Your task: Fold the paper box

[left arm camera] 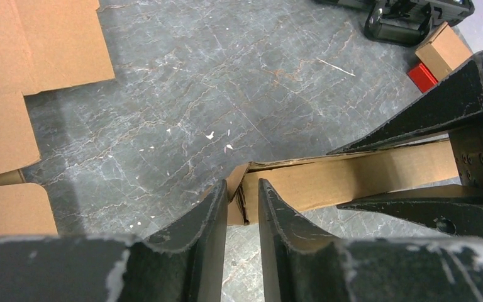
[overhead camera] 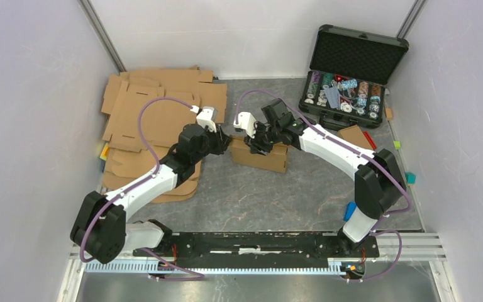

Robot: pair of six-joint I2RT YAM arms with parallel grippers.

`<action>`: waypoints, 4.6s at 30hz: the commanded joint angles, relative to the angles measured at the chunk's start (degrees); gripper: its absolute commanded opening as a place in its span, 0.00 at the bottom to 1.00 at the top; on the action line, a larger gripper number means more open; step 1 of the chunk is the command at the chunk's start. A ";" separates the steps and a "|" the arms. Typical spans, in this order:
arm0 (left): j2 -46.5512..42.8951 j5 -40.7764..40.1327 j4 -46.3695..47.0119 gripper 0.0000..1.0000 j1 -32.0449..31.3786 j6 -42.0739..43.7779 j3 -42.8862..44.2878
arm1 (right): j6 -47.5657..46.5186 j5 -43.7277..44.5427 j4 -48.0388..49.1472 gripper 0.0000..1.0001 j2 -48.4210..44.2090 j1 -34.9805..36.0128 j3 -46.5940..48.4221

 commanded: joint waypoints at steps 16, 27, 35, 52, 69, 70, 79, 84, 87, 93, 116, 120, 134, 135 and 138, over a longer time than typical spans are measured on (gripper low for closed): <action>2.39 -5.96 -3.92 0.32 -0.82 2.84 4.80 | -0.89 -1.14 1.83 0.37 -0.38 0.45 0.13; 2.78 -6.48 -4.15 0.21 -0.82 2.87 4.88 | -0.98 -1.96 2.26 0.37 -0.71 0.45 -0.38; 2.20 -8.03 -4.11 0.63 -0.77 3.73 4.39 | -1.32 -2.07 1.87 0.37 -0.40 0.42 -0.23; -1.58 9.68 1.61 0.77 0.20 13.62 2.51 | -4.96 -4.00 -1.29 0.34 -1.72 -1.50 -1.79; 4.44 11.87 -1.35 0.60 1.47 11.36 6.17 | -6.92 -4.87 -2.57 0.34 -4.62 -3.15 -4.97; 4.86 11.49 -1.79 0.59 1.47 11.19 6.51 | -6.90 -4.88 -2.57 0.34 -4.56 -3.15 -4.89; 5.15 9.75 -3.53 0.48 1.64 11.20 7.19 | -6.71 -4.75 -2.44 0.34 -3.99 -3.21 -4.67; 5.41 10.24 -3.44 0.52 1.64 10.73 7.35 | -6.61 -4.81 -2.48 0.34 -3.65 -3.19 -4.47; 5.67 9.65 -3.85 0.49 1.60 10.63 7.53 | -6.62 -4.82 -2.55 0.34 -3.48 -3.19 -4.44; 6.68 9.23 -5.45 0.34 1.54 10.89 8.50 | -6.54 -4.74 -2.39 0.34 -3.27 -3.23 -4.40; 3.52 8.16 -7.13 0.38 0.68 10.28 8.95 | -5.38 -3.92 -2.30 0.33 -1.99 -3.17 -3.48; 2.99 8.00 -6.96 0.35 0.51 10.10 8.69 | -5.34 -3.89 -2.31 0.33 -1.84 -3.21 -3.38; 2.79 9.23 -7.48 0.09 -0.24 10.33 9.18 | -4.98 -3.67 -2.20 0.33 -1.65 -3.23 -3.22; 2.63 9.10 -7.48 0.08 -0.29 10.20 9.21 | -5.01 -3.70 -2.22 0.33 -1.61 -3.27 -3.20; 2.57 8.60 -8.62 0.07 -0.46 8.96 9.96 | -4.95 -3.57 -2.26 0.33 -1.48 -3.28 -3.04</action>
